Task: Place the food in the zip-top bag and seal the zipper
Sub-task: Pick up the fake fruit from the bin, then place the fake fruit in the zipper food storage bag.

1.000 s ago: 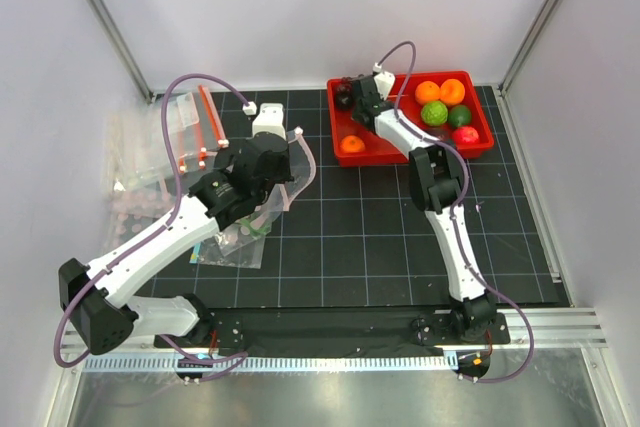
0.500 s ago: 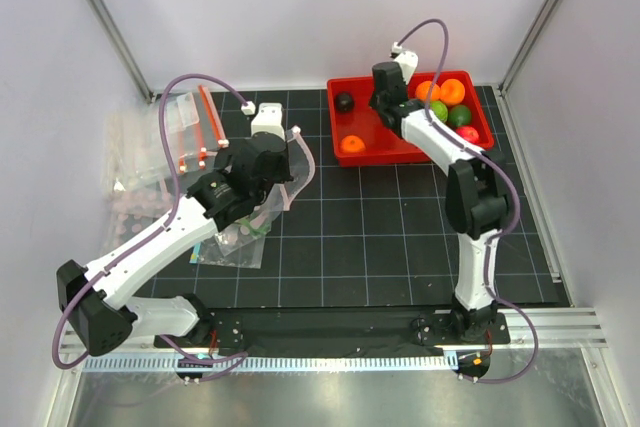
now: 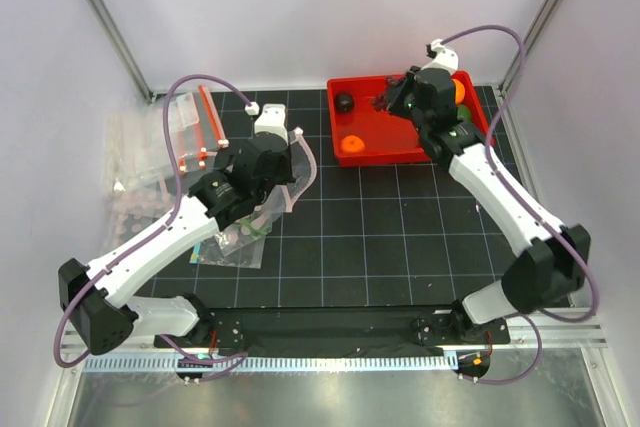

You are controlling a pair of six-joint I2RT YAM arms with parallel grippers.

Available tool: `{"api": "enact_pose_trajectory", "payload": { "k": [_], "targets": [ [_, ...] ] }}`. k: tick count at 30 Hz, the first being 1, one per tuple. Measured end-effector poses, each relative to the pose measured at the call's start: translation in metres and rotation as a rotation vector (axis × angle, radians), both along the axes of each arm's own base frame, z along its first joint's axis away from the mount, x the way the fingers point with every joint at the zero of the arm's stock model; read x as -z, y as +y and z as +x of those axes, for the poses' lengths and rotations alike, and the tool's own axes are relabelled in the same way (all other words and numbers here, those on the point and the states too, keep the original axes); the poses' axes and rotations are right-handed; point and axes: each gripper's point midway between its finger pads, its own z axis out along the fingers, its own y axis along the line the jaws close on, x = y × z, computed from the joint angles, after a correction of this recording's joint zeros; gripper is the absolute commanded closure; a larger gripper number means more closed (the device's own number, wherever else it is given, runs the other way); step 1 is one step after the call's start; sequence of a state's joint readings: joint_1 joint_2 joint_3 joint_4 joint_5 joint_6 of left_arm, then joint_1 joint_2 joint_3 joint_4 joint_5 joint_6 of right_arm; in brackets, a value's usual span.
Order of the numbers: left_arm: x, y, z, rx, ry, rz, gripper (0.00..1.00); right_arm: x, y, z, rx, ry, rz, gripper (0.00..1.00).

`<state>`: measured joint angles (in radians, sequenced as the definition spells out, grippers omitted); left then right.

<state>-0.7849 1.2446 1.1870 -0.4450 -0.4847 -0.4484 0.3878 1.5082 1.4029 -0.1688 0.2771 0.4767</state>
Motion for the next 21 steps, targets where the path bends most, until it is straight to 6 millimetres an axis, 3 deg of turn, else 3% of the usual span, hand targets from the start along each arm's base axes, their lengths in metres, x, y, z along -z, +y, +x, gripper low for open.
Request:
{"api": "enact_pose_trajectory", "payload": {
  "k": [5,10,17,21],
  "targets": [
    [0.006,-0.008,-0.001,0.035,0.024,-0.003,1.00,-0.036,0.022,-0.053,-0.150,-0.057,0.111,0.99],
    [0.007,-0.016,-0.006,0.082,0.042,-0.022,1.00,-0.053,0.040,-0.106,-0.326,-0.093,0.197,0.99],
    [0.001,-0.035,-0.022,0.172,0.077,-0.076,1.00,-0.078,0.055,-0.152,-0.507,-0.154,0.241,0.99],
    [-0.023,-0.052,-0.031,0.245,0.088,-0.165,1.00,-0.096,0.061,-0.173,-0.588,-0.190,0.275,0.99]
  ]
}}
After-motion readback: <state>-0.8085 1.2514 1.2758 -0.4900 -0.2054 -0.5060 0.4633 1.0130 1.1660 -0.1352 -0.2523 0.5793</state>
